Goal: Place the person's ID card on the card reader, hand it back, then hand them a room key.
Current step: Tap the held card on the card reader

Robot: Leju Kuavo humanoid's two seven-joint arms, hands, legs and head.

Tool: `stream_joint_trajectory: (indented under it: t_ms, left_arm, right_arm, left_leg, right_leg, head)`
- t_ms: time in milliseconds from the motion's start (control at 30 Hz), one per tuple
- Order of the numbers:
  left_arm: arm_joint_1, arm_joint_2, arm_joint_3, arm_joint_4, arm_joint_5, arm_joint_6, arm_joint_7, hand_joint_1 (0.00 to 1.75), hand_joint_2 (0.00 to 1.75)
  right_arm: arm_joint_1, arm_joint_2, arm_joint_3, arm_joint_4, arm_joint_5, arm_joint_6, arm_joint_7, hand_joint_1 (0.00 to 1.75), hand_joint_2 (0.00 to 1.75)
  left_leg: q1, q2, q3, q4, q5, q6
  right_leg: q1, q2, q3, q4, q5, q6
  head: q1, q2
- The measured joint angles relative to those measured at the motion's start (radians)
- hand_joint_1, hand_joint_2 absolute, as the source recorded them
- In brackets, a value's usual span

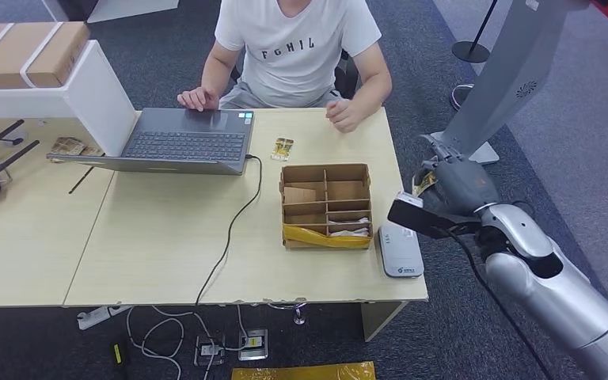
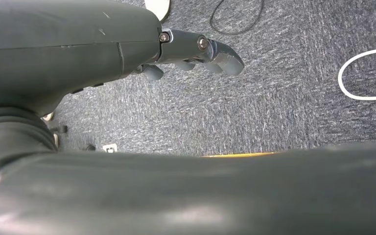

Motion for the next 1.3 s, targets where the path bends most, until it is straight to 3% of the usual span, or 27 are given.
stream_joint_trajectory:
  t_ms: [433, 800, 1300]
  left_arm:
    - [0.0, 0.0, 0.0, 0.0, 0.001, 0.014, 0.006, 0.0, 0.0]
    - [0.0, -0.004, 0.0, 0.0, 0.008, 0.012, 0.013, 0.0, 0.0]
    - [0.0, -0.003, 0.0, 0.0, 0.017, 0.029, 0.021, 0.0, 0.0]
  right_arm:
    - [0.09, 0.01, 0.038, 0.102, -0.057, -0.102, -0.037, 1.75, 1.75]
    - [0.109, 0.079, 0.069, 0.252, -0.077, -0.163, -0.094, 1.75, 1.75]
    - [0.108, 0.127, 0.076, 0.411, -0.115, -0.19, -0.135, 1.75, 1.75]
  left_leg:
    - [0.0, 0.0, 0.0, 0.0, 0.0, 0.0]
    - [0.0, 0.0, 0.0, 0.0, 0.0, 0.0]
    - [0.0, 0.0, 0.0, 0.0, 0.0, 0.0]
  right_leg:
    - [0.0, 0.0, 0.0, 0.0, 0.0, 0.0]
    - [0.0, 0.0, 0.0, 0.0, 0.0, 0.0]
    - [0.0, 0.0, 0.0, 0.0, 0.0, 0.0]
  head:
    - [0.0, 0.0]
    - [0.0, 0.0]
    - [0.0, 0.0]
